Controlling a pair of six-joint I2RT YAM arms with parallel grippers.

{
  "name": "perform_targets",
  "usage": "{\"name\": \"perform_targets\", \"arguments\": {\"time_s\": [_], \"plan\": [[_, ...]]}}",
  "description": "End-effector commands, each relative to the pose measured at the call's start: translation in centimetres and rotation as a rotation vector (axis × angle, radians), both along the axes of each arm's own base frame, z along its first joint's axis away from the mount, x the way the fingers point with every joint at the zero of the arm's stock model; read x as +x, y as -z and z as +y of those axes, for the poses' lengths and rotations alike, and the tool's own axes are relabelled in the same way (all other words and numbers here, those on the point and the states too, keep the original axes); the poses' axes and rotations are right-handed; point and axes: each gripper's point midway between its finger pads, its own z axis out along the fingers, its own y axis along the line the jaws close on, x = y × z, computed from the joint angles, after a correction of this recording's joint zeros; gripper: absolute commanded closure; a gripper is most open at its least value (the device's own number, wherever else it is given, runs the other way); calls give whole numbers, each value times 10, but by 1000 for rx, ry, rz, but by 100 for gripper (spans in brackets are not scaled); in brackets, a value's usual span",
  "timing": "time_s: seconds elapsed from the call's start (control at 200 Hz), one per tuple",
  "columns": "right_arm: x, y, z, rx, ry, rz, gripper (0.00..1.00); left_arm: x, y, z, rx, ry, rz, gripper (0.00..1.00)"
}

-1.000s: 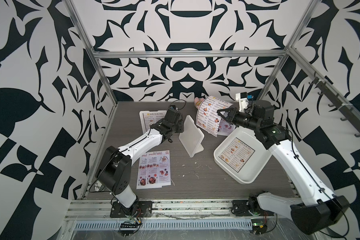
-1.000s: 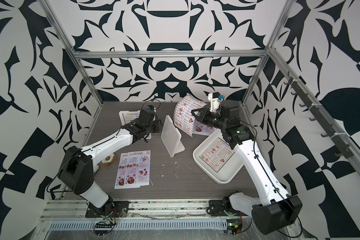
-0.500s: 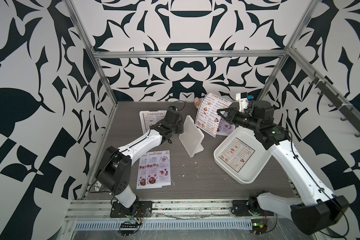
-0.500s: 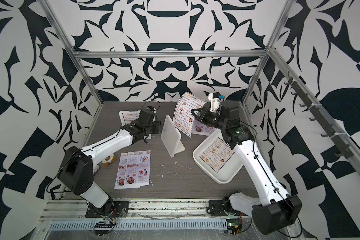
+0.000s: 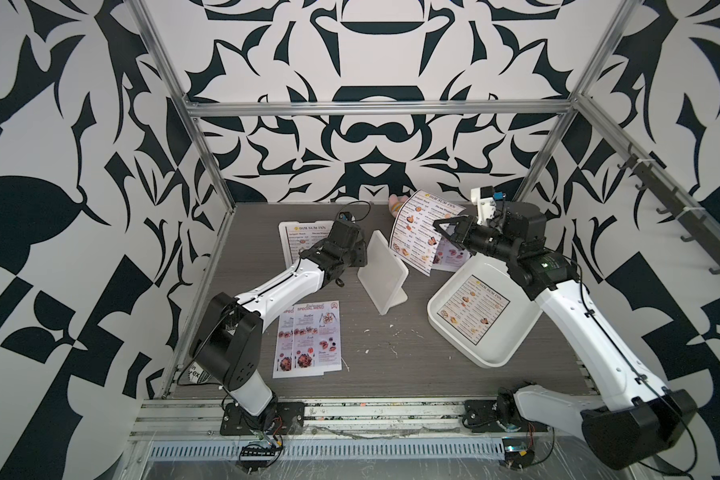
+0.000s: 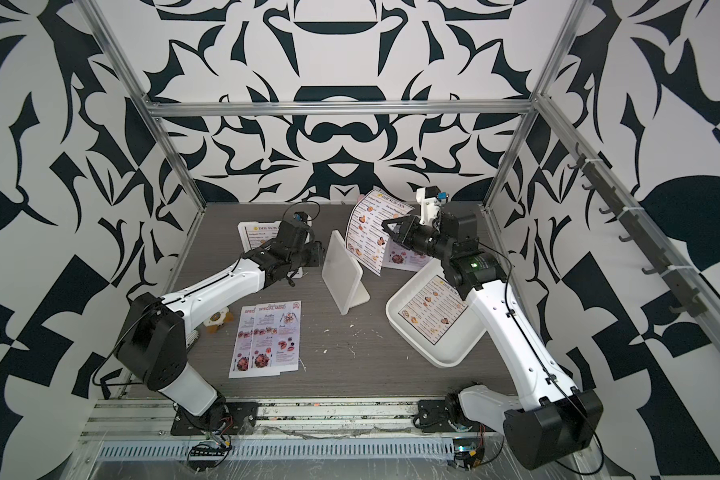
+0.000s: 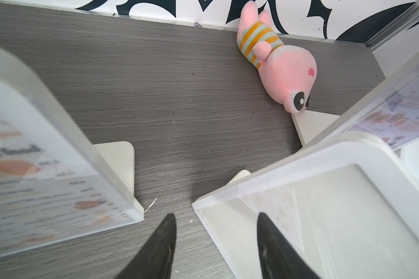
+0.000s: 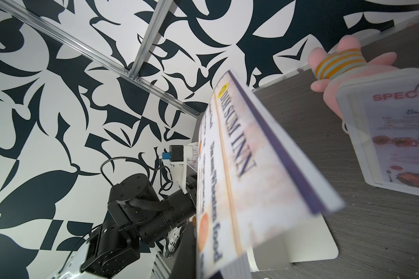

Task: Replace the menus in the menu holders
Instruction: Insert the menu into the menu holder.

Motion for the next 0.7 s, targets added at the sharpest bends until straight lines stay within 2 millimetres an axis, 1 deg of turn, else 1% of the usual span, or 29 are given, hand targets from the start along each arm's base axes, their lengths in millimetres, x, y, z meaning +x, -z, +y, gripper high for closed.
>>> {"name": "perform_targets", "arguments": {"time_s": [0.0,0.17,0.445,0.695], "plan": [[-3,-24,-3,21,6,-97,100,-4,-8,5,-11,-4,-13,44],[-3,-29,-4,26,14,-120,100,-5,-10,5,-14,-3,-16,44],[-2,-24,-4,22,15,-109,100,-5,-9,6,-10,-4,-15,44],[0,-21,-9,5,40,-113,100,-4,-10,5,-13,-4,-16,44]]}}
